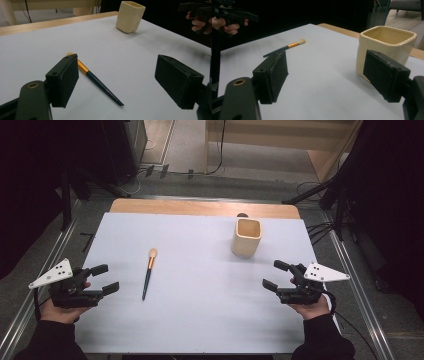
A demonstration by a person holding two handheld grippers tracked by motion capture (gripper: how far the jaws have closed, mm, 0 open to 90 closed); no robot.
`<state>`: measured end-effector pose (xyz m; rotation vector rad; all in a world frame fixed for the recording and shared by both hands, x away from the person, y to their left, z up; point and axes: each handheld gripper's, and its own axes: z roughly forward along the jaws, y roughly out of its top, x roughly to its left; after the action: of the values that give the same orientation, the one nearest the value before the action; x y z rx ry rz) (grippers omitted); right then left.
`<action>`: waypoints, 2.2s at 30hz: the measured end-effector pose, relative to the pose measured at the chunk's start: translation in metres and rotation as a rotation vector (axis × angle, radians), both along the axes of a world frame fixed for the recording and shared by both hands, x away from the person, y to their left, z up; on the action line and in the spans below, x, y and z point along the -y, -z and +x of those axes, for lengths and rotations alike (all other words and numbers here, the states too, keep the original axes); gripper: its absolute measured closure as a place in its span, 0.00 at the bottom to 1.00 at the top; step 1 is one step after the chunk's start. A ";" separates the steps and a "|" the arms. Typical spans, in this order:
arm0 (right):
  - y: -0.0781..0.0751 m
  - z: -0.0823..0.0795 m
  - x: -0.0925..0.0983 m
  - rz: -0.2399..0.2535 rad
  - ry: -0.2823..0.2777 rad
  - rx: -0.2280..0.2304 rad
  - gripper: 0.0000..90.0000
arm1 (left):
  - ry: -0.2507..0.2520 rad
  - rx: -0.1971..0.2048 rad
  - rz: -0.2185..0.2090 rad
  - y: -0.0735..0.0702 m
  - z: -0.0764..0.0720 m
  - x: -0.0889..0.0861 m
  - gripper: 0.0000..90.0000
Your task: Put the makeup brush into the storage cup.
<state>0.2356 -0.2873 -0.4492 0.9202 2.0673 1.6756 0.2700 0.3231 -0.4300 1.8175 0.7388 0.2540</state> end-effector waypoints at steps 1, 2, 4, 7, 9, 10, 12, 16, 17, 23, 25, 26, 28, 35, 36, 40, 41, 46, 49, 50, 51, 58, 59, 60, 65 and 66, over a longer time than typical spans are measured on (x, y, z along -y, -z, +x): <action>0.000 0.000 0.000 0.000 0.001 0.001 0.23 | 0.001 0.000 0.000 0.000 0.000 0.000 0.22; 0.000 0.000 0.000 0.000 0.001 0.001 0.23 | 0.002 0.001 0.001 0.000 0.000 0.000 0.22; 0.000 0.000 0.000 -0.001 0.002 0.003 0.23 | 0.000 0.002 0.000 0.000 0.000 0.000 0.22; 0.000 0.000 0.000 0.001 0.000 0.007 0.23 | -0.001 0.002 -0.002 0.000 0.000 0.000 0.23; 0.000 0.000 0.001 0.006 -0.007 -0.013 0.24 | 0.000 0.003 0.000 -0.001 0.000 -0.001 0.23; 0.000 0.000 0.001 0.006 -0.007 -0.013 0.24 | 0.000 0.003 0.000 -0.001 0.000 -0.001 0.23; 0.000 0.000 0.000 0.000 -0.008 -0.011 0.24 | 0.001 0.006 0.002 -0.001 0.000 0.000 0.23; 0.000 0.000 0.000 0.002 -0.005 -0.002 0.24 | 0.002 0.006 -0.002 -0.001 0.000 -0.001 0.23; 0.000 0.000 0.000 0.003 -0.004 -0.002 0.24 | 0.002 0.006 -0.002 -0.001 0.000 -0.001 0.23; 0.000 0.000 0.001 0.009 -0.001 -0.011 0.23 | 0.003 0.005 -0.002 -0.001 -0.001 -0.001 0.23; 0.000 0.000 0.001 0.009 0.000 -0.016 0.22 | 0.002 0.004 -0.005 -0.001 -0.001 -0.001 0.23; 0.000 0.000 0.001 0.011 -0.001 -0.014 0.22 | 0.001 0.005 -0.005 -0.001 -0.001 -0.001 0.23; 0.000 0.000 0.001 0.011 0.000 -0.012 0.22 | 0.001 0.005 -0.005 -0.002 -0.001 -0.001 0.23; 0.000 0.000 0.001 0.007 -0.001 -0.010 0.22 | 0.000 0.008 -0.007 -0.002 -0.001 -0.001 0.23; 0.000 0.000 0.001 0.005 -0.001 -0.010 0.22 | -0.002 0.009 -0.006 -0.002 -0.001 -0.001 0.23; 0.000 0.000 0.001 0.006 -0.002 -0.011 0.22 | -0.003 0.010 -0.005 -0.002 -0.001 -0.002 0.23; 0.000 0.000 0.001 0.005 -0.002 -0.011 0.22 | -0.002 0.011 -0.005 -0.002 -0.001 -0.002 0.23; 0.000 0.000 0.001 0.006 -0.003 -0.009 0.23 | 0.001 0.013 0.001 -0.003 0.000 0.001 0.23; 0.000 -0.001 0.001 0.006 -0.003 -0.010 0.23 | -0.001 0.010 -0.002 -0.003 0.001 0.002 0.23; -0.001 -0.001 0.001 0.007 -0.002 -0.009 0.23 | 0.000 0.011 -0.001 -0.002 0.002 0.003 0.23; -0.001 -0.001 0.001 0.008 -0.002 -0.010 0.23 | 0.000 0.010 0.001 -0.002 0.002 0.004 0.23; -0.001 -0.001 0.001 0.010 -0.004 -0.012 0.24 | 0.013 0.003 -0.001 -0.001 0.010 0.016 0.22; -0.001 -0.001 0.001 0.010 -0.005 -0.012 0.24 | 0.014 0.003 0.004 -0.001 0.011 0.018 0.22; -0.001 -0.001 0.001 0.010 -0.005 -0.012 0.24 | 0.014 0.003 0.004 -0.001 0.011 0.018 0.22; -0.001 -0.001 0.001 0.010 -0.006 -0.007 0.24 | 0.019 0.002 0.027 0.001 0.016 0.028 0.22; -0.001 -0.001 0.001 0.007 -0.005 -0.007 0.24 | 0.022 -0.001 0.021 0.002 0.017 0.029 0.22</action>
<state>0.2349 -0.2885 -0.4485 0.9252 2.0708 1.6853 0.2870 0.2940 -0.4317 1.8452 0.7184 0.2473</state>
